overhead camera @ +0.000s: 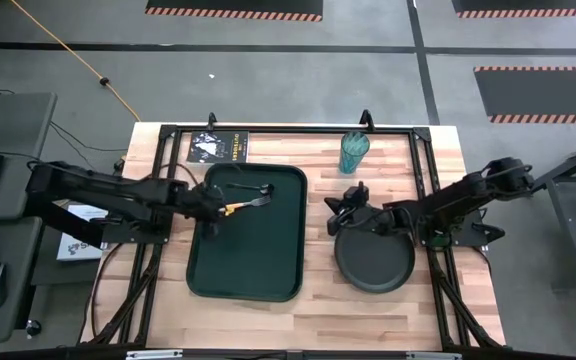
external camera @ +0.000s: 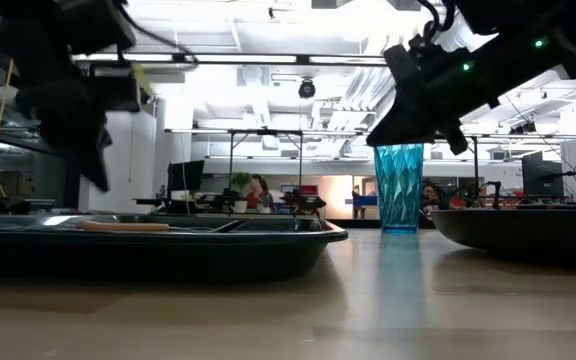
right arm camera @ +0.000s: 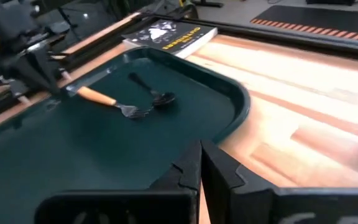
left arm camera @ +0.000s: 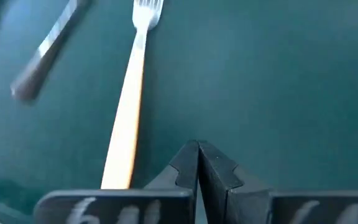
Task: Pick and place plate/cup/fork/spoon on tray
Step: Put the fork on the tray to the right side of the spoon
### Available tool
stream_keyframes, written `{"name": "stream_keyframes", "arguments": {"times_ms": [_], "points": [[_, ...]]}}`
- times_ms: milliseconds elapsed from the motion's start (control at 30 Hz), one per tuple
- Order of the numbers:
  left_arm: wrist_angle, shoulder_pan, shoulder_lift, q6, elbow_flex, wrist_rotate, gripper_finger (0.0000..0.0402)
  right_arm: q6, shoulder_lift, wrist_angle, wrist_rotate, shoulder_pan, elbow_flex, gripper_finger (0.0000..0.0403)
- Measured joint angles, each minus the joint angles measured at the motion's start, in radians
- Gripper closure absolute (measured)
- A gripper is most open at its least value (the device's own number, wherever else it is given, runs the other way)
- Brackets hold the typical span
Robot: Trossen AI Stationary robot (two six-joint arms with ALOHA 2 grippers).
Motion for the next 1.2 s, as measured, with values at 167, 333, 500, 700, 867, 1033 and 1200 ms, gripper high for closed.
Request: {"name": "stream_keyframes", "arguments": {"times_ms": [167,333,500,700,867,1033,1200], "points": [[0.007,0.009,0.104,0.041,0.001,0.117,0.0401,-0.013,0.012,0.002,-0.001,-0.023,0.002,0.0403],[0.004,0.016,0.202,0.026,0.001,0.043,0.0401,-0.012,0.019,-0.003,-0.001,-0.030,0.002,0.0403],[0.039,0.046,0.264,0.002,0.002,-0.021,0.0401,-0.015,0.020,-0.009,-0.001,-0.029,0.002,0.0403],[0.064,0.078,0.270,0.011,0.002,-0.048,0.0401,-0.015,0.020,-0.015,-0.001,-0.029,0.002,0.0403],[0.062,0.102,0.270,0.019,0.002,-0.059,0.0401,-0.015,0.020,-0.015,-0.001,-0.029,0.002,0.0403],[0.065,0.122,0.270,0.036,0.002,-0.111,0.0401,-0.015,0.020,-0.015,-0.001,-0.029,0.002,0.0403],[0.101,0.143,0.270,0.054,0.002,-0.138,0.0401,-0.015,0.020,-0.015,-0.001,-0.029,0.002,0.0403]]}}
